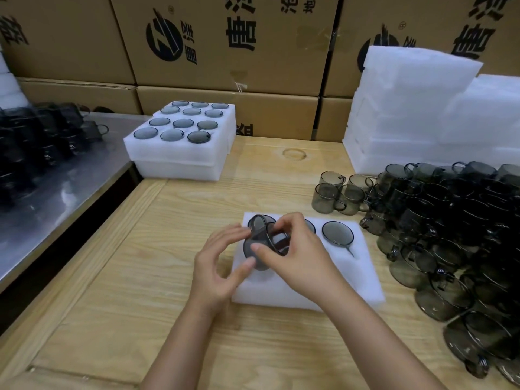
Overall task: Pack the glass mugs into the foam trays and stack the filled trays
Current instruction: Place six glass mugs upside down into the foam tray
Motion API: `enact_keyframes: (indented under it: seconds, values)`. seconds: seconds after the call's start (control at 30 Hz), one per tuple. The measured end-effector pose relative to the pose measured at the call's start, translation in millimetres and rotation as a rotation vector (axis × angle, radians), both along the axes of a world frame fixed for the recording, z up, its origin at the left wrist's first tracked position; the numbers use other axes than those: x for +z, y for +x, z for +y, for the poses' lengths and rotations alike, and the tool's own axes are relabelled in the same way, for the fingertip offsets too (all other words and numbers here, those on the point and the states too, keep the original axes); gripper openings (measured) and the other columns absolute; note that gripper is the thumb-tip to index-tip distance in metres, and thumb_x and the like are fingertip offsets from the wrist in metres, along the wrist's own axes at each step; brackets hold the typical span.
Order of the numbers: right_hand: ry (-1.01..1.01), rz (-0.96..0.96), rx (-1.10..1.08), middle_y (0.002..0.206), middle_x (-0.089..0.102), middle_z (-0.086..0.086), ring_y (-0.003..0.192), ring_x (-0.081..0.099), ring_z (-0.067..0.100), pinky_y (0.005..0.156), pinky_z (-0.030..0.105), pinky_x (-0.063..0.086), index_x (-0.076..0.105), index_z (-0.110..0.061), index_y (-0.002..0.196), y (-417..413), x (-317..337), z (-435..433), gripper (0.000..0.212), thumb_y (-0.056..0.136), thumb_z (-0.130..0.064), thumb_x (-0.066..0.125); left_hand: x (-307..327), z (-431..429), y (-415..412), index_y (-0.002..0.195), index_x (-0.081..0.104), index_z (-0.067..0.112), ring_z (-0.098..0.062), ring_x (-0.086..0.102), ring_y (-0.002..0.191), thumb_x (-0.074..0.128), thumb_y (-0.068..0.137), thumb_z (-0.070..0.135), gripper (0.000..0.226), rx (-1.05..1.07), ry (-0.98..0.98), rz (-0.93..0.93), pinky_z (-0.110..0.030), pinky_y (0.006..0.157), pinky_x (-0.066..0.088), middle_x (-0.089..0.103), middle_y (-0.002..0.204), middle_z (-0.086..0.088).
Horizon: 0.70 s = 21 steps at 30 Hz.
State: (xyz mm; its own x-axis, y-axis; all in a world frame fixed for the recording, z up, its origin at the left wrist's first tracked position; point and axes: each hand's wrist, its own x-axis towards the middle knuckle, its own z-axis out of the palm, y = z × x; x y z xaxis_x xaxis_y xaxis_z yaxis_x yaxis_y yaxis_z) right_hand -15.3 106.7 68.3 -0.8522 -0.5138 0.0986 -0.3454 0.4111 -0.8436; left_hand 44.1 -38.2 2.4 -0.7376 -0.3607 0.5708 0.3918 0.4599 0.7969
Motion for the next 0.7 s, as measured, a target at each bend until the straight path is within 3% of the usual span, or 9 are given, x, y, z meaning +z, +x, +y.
enact_keyframes:
  seconds: [0.07,0.13,0.2,0.3,0.37,0.5,0.63,0.7]
  values:
    - [0.036,-0.017,-0.001,0.104,0.054,-0.016,0.091,0.054,0.001,0.068,0.01,0.041,0.04,-0.029,0.11,-0.2,-1.5,1.7,0.053,0.072,-0.046,0.073,-0.6,-1.0,-0.1,0.105,0.067,0.008,-0.02,0.063,0.107,0.055,0.076,0.033,0.04,-0.102,0.236,-0.045,-0.032,0.092,0.047,0.072,0.103,-0.005]
    - [0.084,0.059,0.029,0.104,0.055,-0.019,0.091,0.052,-0.001,0.069,0.008,0.039,0.045,-0.032,0.115,0.4,-2.6,0.5,0.054,0.072,-0.047,0.073,-2.2,-1.5,-2.7,0.106,0.064,0.006,-0.016,0.066,0.098,0.049,0.08,0.035,0.042,-0.073,0.337,-0.058,-0.021,0.086,0.047,0.073,0.096,-0.005]
    - [0.154,0.192,0.071,0.103,0.056,-0.018,0.093,0.05,0.0,0.071,0.011,0.037,0.053,-0.03,0.113,2.4,-3.4,-3.7,0.048,0.073,-0.048,0.071,-5.7,0.1,-5.4,0.108,0.063,0.01,-0.012,0.066,0.097,0.047,0.083,0.038,0.042,-0.019,0.338,-0.067,-0.016,0.085,0.045,0.073,0.095,-0.005]
    - [0.288,0.332,0.108,0.107,0.056,-0.009,0.1,0.049,0.009,0.075,0.02,0.036,0.054,-0.024,0.114,5.0,-4.2,-12.2,0.048,0.076,-0.05,0.067,-12.8,0.1,-6.7,0.109,0.062,0.019,-0.017,0.064,0.103,0.054,0.079,0.037,0.036,0.031,0.313,-0.061,-0.028,0.089,0.048,0.069,0.107,-0.001]
    - [0.368,0.367,0.125,0.112,0.055,-0.005,0.108,0.048,0.013,0.081,0.022,0.036,0.052,-0.02,0.119,4.7,-5.8,-16.9,0.051,0.078,-0.049,0.065,-13.9,-0.9,-6.7,0.11,0.062,0.018,-0.021,0.064,0.102,0.057,0.078,0.034,0.037,0.045,0.327,-0.045,-0.032,0.088,0.05,0.068,0.11,0.001]
    - [0.429,0.442,0.14,0.112,0.055,-0.002,0.11,0.042,0.016,0.083,0.023,0.034,0.051,-0.018,0.12,4.9,-14.3,-21.4,0.051,0.08,-0.049,0.062,-13.4,1.4,-6.2,0.106,0.065,0.018,-0.015,0.063,0.103,0.057,0.079,0.034,0.033,0.028,0.324,-0.038,-0.022,0.085,0.049,0.069,0.107,0.0]
    - [0.453,0.455,0.168,0.111,0.058,-0.009,0.106,0.038,0.013,0.086,0.024,0.035,0.053,-0.022,0.119,3.6,-15.0,-14.6,0.06,0.076,-0.064,0.057,-9.1,2.9,-6.2,0.106,0.066,0.013,-0.019,0.062,0.106,0.057,0.076,0.038,0.04,0.011,0.29,-0.058,-0.032,0.089,0.048,0.068,0.108,-0.003]
    - [0.398,0.43,0.199,0.116,0.056,-0.012,0.109,0.035,0.012,0.092,0.026,0.034,0.054,-0.023,0.119,-1.5,-8.7,-10.3,0.059,0.079,-0.066,0.048,-1.1,3.7,-7.9,0.107,0.065,0.012,-0.016,0.061,0.105,0.055,0.078,0.036,0.039,0.019,0.304,-0.052,-0.027,0.09,0.046,0.068,0.109,-0.002]
